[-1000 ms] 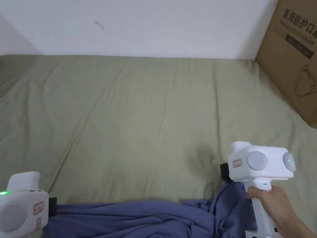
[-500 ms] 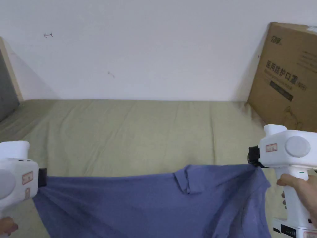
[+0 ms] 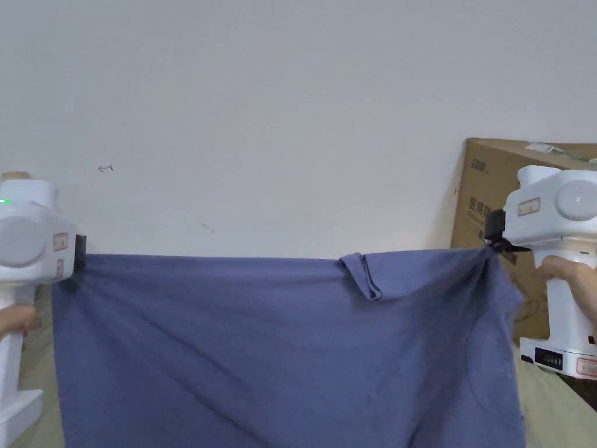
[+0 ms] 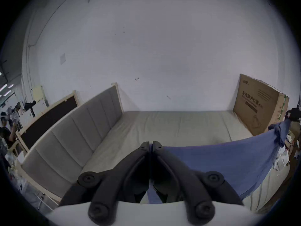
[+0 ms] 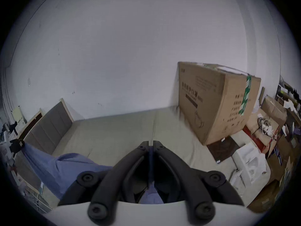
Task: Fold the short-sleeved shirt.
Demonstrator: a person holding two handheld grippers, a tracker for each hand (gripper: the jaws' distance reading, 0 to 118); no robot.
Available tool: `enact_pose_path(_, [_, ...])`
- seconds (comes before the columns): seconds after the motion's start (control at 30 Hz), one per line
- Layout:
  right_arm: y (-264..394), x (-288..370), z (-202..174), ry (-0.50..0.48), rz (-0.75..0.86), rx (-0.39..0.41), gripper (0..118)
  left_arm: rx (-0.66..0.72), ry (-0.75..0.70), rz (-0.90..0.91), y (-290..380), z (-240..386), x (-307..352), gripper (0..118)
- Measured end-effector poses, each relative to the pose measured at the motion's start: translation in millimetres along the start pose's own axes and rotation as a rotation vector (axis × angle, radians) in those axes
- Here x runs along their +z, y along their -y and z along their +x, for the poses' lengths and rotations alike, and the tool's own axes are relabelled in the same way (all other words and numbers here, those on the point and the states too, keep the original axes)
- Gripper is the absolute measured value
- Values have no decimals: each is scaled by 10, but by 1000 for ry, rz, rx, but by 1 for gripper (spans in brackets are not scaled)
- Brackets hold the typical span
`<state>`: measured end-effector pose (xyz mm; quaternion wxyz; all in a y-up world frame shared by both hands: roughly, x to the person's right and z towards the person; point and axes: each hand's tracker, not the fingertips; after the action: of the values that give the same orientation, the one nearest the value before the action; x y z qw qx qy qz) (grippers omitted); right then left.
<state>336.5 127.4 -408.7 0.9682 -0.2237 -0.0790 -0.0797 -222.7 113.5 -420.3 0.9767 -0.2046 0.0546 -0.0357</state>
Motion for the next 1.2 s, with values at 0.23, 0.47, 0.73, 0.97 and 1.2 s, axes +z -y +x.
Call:
enact_pose_path(0.23, [-849, -291, -269, 50, 99, -15, 3, -3, -42, 81, -775, 93, -369, 1])
enact_pose_path(0.47, [-1763, -380, -489, 54, 194, -27, 3, -13, -87, 152, -1673, 128, -662, 1])
enact_pose_path(0.73, [-2374, -173, -614, 71, 295, 6, 3, 32, -113, 294, -2206, 66, -618, 1])
enact_pose_path(0.97, [-2068, -641, -639, 104, 219, 74, 3, 8, -146, 272, -1746, 290, -1209, 1])
enact_pose_path(1.2, [-863, -2151, -453, 143, -76, 56, 3, -20, -115, -25, -429, 643, -2568, 1])
